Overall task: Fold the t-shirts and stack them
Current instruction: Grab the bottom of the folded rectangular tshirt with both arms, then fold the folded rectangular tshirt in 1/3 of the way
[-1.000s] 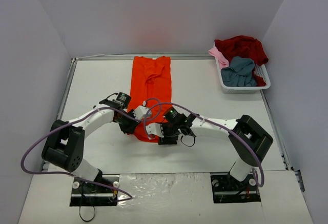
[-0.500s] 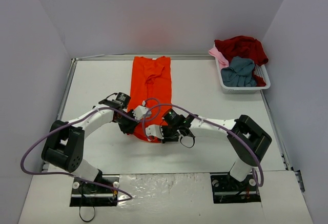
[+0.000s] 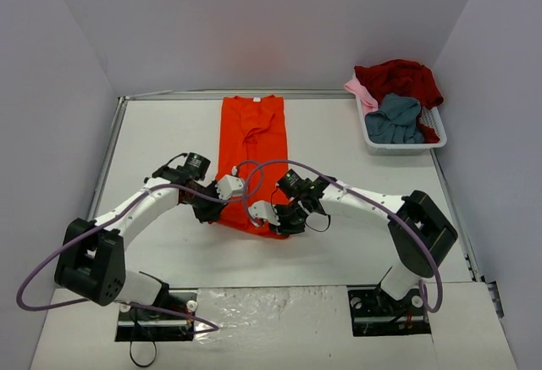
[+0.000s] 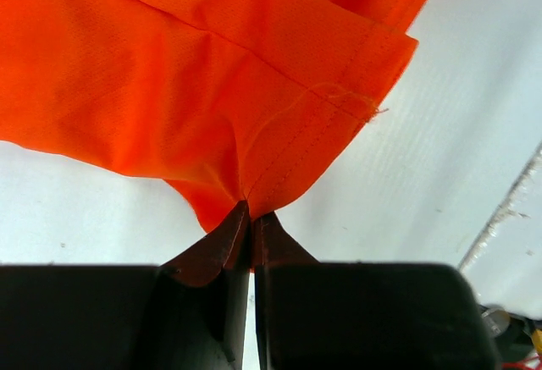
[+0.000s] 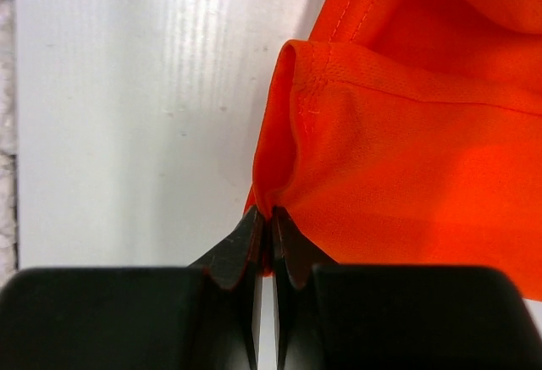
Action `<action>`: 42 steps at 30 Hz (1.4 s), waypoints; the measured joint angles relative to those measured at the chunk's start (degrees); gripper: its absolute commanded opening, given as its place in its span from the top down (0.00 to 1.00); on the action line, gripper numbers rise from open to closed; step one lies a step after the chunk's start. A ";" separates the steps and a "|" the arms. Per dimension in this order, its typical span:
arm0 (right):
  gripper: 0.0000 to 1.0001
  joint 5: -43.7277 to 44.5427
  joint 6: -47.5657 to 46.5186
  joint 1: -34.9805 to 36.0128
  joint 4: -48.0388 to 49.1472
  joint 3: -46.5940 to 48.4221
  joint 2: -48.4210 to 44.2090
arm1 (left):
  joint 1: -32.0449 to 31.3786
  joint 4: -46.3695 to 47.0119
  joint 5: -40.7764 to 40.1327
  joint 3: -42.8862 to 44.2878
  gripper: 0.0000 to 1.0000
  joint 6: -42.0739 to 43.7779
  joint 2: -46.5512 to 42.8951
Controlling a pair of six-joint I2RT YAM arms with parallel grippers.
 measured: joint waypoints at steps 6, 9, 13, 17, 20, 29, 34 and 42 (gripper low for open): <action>1.00 -3.30 -0.90 0.09 -5.29 1.46 -0.35 | -2.47 -4.76 1.60 -0.59 0.98 2.60 -2.75; 1.00 -4.68 -1.60 0.09 -7.69 2.47 -0.35 | -3.91 -7.26 1.81 -1.36 0.98 3.98 -3.82; 1.00 -6.25 -2.43 0.11 -10.71 3.19 -0.46 | -5.46 -10.21 1.97 -1.62 0.98 5.35 -4.44; 1.00 -7.28 -2.93 0.09 -12.76 3.63 -0.72 | -6.19 -13.40 2.47 -1.53 0.98 7.02 -4.48; 1.00 -8.07 -3.04 0.09 -13.68 3.98 -0.94 | -6.43 -15.21 2.58 -0.90 0.98 8.17 -4.46; 1.00 -10.73 -3.30 0.04 -15.89 4.39 -2.08 | -6.91 -17.97 3.41 -0.61 0.98 9.70 -6.73; 1.00 -11.28 -3.96 -0.70 -16.83 5.25 -2.86 | -6.99 -17.99 3.41 -0.61 0.98 9.22 -8.74; 1.00 -11.52 -5.38 -2.23 -18.38 6.84 -3.67 | -6.99 -16.50 3.34 0.96 0.98 6.93 -10.67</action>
